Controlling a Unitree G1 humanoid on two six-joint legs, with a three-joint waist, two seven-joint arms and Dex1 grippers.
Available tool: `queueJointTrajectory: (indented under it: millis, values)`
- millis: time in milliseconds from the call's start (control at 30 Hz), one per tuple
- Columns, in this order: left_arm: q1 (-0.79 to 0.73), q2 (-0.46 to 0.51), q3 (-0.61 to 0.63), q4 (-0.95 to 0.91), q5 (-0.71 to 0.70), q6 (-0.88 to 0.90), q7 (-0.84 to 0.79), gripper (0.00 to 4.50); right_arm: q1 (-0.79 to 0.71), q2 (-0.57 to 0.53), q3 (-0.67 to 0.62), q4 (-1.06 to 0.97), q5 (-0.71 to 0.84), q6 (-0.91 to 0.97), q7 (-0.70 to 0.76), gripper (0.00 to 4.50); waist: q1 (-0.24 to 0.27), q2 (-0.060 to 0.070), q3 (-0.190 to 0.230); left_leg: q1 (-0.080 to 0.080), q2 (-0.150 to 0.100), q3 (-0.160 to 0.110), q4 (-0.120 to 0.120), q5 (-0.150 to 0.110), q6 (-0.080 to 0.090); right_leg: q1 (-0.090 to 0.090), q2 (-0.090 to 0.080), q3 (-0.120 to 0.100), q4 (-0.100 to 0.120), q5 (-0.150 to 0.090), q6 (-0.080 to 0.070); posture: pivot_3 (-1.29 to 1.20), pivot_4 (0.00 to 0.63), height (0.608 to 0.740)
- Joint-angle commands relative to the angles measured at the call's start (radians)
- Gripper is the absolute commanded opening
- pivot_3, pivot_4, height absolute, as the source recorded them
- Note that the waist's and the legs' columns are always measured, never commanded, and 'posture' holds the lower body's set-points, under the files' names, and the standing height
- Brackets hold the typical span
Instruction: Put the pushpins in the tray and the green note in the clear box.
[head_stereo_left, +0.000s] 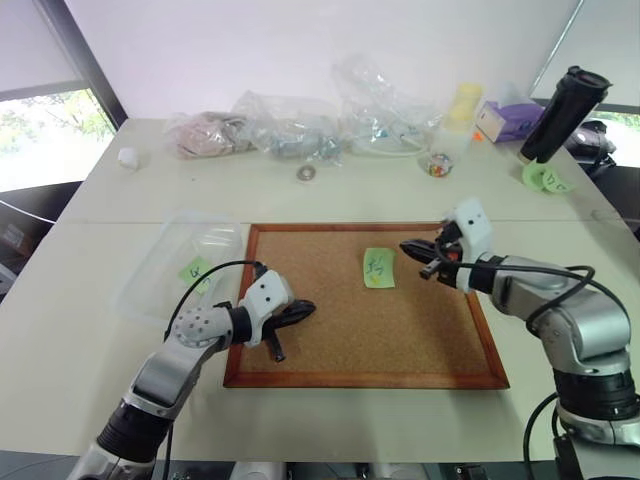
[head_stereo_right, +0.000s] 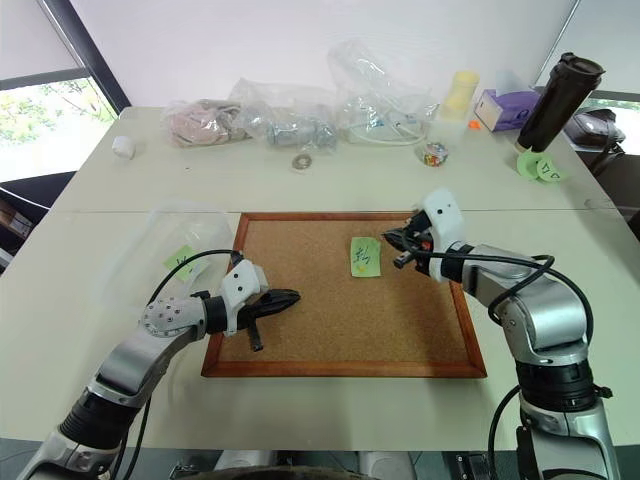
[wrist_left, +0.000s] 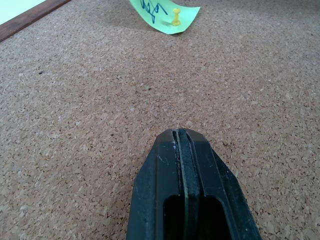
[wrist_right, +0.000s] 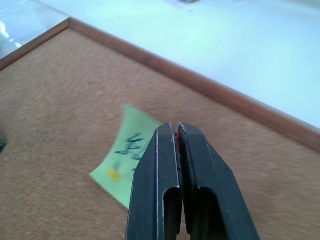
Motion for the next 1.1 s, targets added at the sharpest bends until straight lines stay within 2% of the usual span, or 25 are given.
queueJointTrajectory:
  millis: [33, 133, 233, 367, 500, 1100]
  values:
    - [0.038, 0.019, -0.055, 0.046, 0.017, 0.043, -0.030, 0.00, 0.034, -0.055, -0.146, -0.043, 0.029, 0.015, -0.006, 0.06, 0.000, 0.000, 0.000, 0.000, 0.000, 0.000, 0.000, 0.000, 0.000, 0.000, 0.000, 0.000, 0.000, 0.000, 0.000, 0.00, 0.150, 0.740]
    - [0.036, 0.017, -0.054, 0.051, 0.015, 0.041, -0.032, 0.00, 0.094, -0.111, -0.318, 0.000, 0.032, 0.028, -0.016, 0.06, 0.002, 0.000, 0.000, 0.000, 0.000, 0.000, -0.001, 0.000, 0.000, 0.000, 0.000, 0.000, -0.001, 0.000, 0.000, 0.00, 0.150, 0.740]
    - [0.023, 0.008, -0.058, 0.069, 0.016, 0.036, -0.035, 0.00, 0.137, -0.159, -0.389, 0.081, -0.008, -0.002, -0.034, 0.06, 0.000, 0.000, 0.000, 0.000, 0.000, 0.000, 0.000, 0.000, 0.001, 0.001, 0.000, 0.000, -0.001, 0.000, 0.000, 0.00, 0.150, 0.740]
    - [0.010, -0.001, -0.064, 0.093, 0.020, 0.022, -0.045, 0.00, 0.212, -0.200, -0.387, 0.184, -0.069, -0.061, -0.029, 0.06, 0.000, 0.001, -0.001, 0.002, 0.000, 0.001, -0.001, 0.000, 0.001, 0.003, 0.000, 0.000, -0.001, 0.000, 0.000, 0.00, 0.150, 0.740]
    - [0.004, -0.010, -0.067, 0.119, 0.027, 0.000, -0.054, 0.00, 0.236, -0.181, -0.376, 0.262, -0.089, -0.107, -0.033, 0.06, 0.002, 0.002, -0.002, 0.002, 0.000, 0.002, 0.000, 0.000, 0.001, 0.003, 0.000, 0.000, -0.001, 0.000, 0.000, 0.00, 0.150, 0.740]
    - [0.013, -0.009, -0.068, 0.130, 0.037, -0.026, -0.059, 0.00, 0.280, -0.092, -0.337, 0.206, -0.054, -0.067, -0.051, 0.06, 0.003, 0.004, -0.003, 0.002, -0.001, 0.001, 0.000, -0.001, 0.001, 0.003, 0.000, 0.001, -0.002, 0.000, 0.000, 0.00, 0.150, 0.740]
